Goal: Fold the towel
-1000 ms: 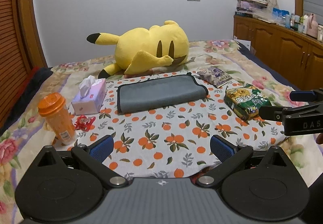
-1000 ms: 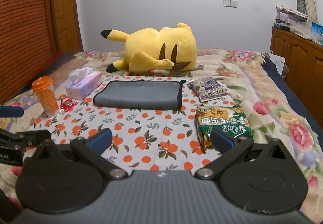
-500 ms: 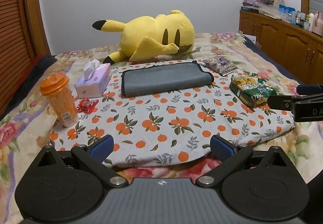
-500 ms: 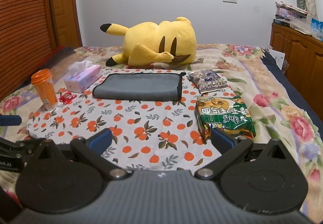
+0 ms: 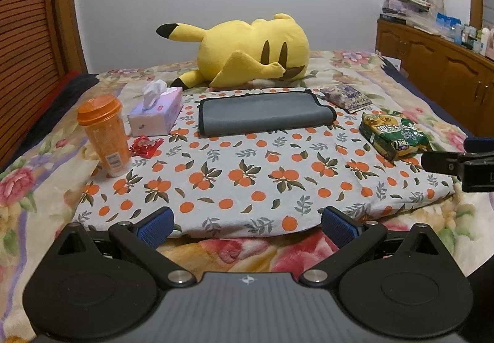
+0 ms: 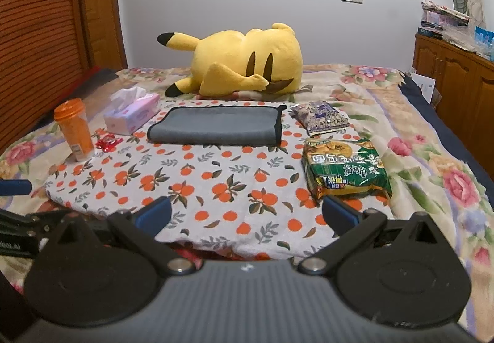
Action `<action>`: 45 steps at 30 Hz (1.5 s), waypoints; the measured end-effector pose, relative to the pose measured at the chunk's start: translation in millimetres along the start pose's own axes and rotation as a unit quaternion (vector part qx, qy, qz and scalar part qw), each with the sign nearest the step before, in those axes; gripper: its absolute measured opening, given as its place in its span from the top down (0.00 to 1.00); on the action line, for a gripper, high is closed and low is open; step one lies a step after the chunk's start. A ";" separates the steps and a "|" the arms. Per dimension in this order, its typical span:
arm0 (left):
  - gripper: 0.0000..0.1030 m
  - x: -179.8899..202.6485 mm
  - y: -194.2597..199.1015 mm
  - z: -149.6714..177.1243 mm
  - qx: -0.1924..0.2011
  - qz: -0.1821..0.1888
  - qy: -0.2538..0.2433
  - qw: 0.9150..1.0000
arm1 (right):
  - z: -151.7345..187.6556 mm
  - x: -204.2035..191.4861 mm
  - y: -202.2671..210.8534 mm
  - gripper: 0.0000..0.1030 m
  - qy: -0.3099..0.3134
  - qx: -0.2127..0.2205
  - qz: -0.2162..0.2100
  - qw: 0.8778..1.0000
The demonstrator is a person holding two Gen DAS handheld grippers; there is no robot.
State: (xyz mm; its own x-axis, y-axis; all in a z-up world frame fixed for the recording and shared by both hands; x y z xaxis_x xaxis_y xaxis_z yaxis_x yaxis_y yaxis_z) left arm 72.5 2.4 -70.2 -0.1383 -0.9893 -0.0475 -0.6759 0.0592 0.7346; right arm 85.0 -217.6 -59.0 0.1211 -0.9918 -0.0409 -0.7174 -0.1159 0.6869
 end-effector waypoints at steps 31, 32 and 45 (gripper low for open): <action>0.00 -3.8 26.2 -0.3 0.088 -0.019 0.009 0.996 | -0.1 7.4 12.6 0.00 -0.007 0.054 0.024 0.998; 0.00 -2.7 26.6 -0.5 0.090 -0.019 0.006 0.996 | -0.2 7.4 13.1 0.00 -0.006 0.056 0.024 0.998; 0.00 2.1 37.0 -2.5 0.121 -0.016 -0.003 0.993 | -1.8 7.4 18.8 0.00 -0.008 0.073 0.024 0.997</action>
Point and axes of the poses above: each gripper's, at about its wrist camera, not at the fingertips, and y roughly against the way its jaws point, x to its right, z to its underside, the point moved 7 cm from there along -y, roughly the way its jaws point, and after that the axes turned 10 degrees about -x, right-handed, at the moved point
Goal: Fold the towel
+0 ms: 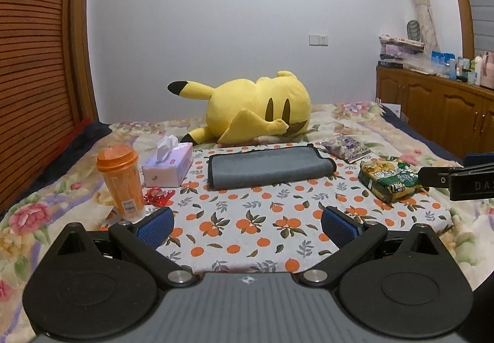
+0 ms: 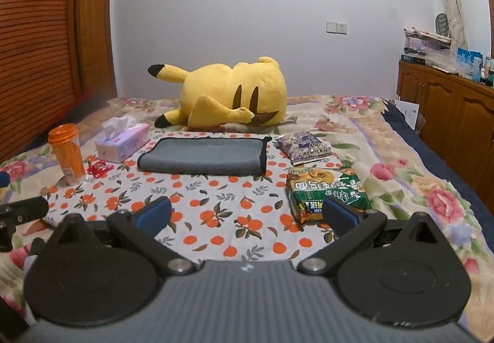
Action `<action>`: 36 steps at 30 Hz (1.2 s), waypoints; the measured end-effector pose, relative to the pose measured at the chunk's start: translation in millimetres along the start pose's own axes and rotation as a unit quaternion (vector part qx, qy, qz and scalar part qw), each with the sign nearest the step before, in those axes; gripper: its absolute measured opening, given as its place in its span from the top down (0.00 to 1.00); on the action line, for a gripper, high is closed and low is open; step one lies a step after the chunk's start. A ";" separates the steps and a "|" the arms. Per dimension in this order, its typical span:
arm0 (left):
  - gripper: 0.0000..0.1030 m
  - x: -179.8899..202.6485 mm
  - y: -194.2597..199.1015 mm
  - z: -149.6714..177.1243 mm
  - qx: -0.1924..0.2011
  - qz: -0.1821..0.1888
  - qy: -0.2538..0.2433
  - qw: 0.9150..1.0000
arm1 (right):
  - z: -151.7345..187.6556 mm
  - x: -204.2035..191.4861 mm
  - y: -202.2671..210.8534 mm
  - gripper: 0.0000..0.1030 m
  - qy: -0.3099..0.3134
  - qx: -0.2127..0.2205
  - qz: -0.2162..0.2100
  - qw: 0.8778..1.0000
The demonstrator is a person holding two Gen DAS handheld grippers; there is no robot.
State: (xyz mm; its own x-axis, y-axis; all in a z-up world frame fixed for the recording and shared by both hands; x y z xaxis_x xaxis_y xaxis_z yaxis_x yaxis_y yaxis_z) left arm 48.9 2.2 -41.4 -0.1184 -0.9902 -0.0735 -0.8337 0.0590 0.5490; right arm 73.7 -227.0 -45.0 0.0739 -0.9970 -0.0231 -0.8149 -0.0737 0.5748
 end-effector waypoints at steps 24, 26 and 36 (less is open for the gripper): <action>0.00 -5.6 1.7 -2.2 0.010 -0.002 0.011 1.000 | -3.5 1.6 7.0 0.00 -0.004 0.026 0.000 1.000; 0.00 -5.3 1.5 -2.2 0.010 -0.002 0.011 1.000 | -3.5 1.6 7.1 0.00 -0.004 0.026 0.000 1.000; 0.00 -5.4 1.8 -2.3 0.011 -0.002 0.010 1.000 | -3.0 1.5 7.1 0.00 -0.003 0.027 0.000 1.000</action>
Point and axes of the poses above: each gripper's, at about its wrist camera, not at the fingertips, and y roughly against the way its jaws point, x to its right, z to its underside, the point moved 7 cm from there along -y, roughly the way its jaws point, and after that the axes turned 10 degrees about -x, right-handed, at the moved point
